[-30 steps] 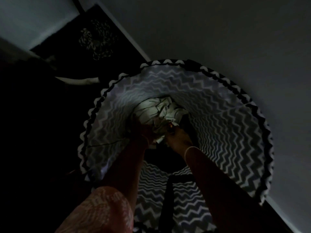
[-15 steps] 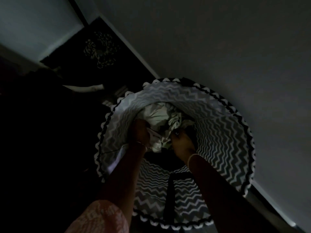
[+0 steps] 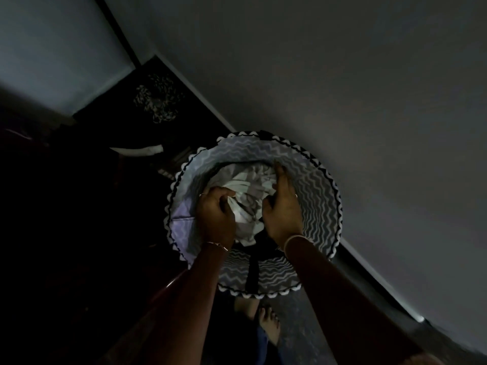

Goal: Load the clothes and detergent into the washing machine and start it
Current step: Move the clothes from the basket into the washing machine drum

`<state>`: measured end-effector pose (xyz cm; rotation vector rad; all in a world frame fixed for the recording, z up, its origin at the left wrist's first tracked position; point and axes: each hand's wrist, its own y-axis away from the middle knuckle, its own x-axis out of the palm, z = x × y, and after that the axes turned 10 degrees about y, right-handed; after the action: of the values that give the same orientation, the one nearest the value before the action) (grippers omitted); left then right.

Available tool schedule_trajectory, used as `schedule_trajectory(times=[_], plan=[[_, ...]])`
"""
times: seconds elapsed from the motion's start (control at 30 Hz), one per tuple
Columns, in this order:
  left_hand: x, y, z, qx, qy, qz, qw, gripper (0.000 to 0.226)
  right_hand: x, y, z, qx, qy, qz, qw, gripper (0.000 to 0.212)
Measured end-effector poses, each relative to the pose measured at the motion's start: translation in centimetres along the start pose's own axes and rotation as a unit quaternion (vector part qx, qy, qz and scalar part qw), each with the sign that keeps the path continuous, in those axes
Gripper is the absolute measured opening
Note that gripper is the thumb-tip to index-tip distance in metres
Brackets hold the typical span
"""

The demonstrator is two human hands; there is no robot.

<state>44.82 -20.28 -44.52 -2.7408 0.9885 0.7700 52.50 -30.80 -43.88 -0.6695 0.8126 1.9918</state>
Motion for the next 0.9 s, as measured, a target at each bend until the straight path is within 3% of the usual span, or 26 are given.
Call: schedule_trajectory(times=[0.17, 0.4, 0.57, 0.8, 0.9], plan=[[-3.3, 2.3, -4.4, 0.039, 0.030, -0.018, 0.999, 0.025, -2.2, -0.6, 0.8, 0.019, -0.008, 0.059, 0.998, 0.080], [-8.0, 3.3, -11.5, 0.088, 0.026, 0.018, 0.996, 0.025, -5.7, 1.7, 2.4, -0.018, 0.050, 0.207, 0.977, 0.130], [-10.2, 3.4, -17.4, 0.128, 0.032, 0.017, 0.991, 0.028, -8.1, 4.1, 5.8, -0.048, 0.039, 0.171, 0.983, 0.153], [-14.0, 3.6, -24.3, 0.132, 0.080, 0.076, 0.985, 0.027, -13.4, 7.2, 11.7, -0.039, -0.150, 0.126, 0.980, 0.151], [-15.4, 4.2, -28.3, 0.098, 0.135, 0.093, 0.982, 0.024, -16.0, 8.7, 13.7, -0.080, -0.173, 0.101, 0.977, 0.142]])
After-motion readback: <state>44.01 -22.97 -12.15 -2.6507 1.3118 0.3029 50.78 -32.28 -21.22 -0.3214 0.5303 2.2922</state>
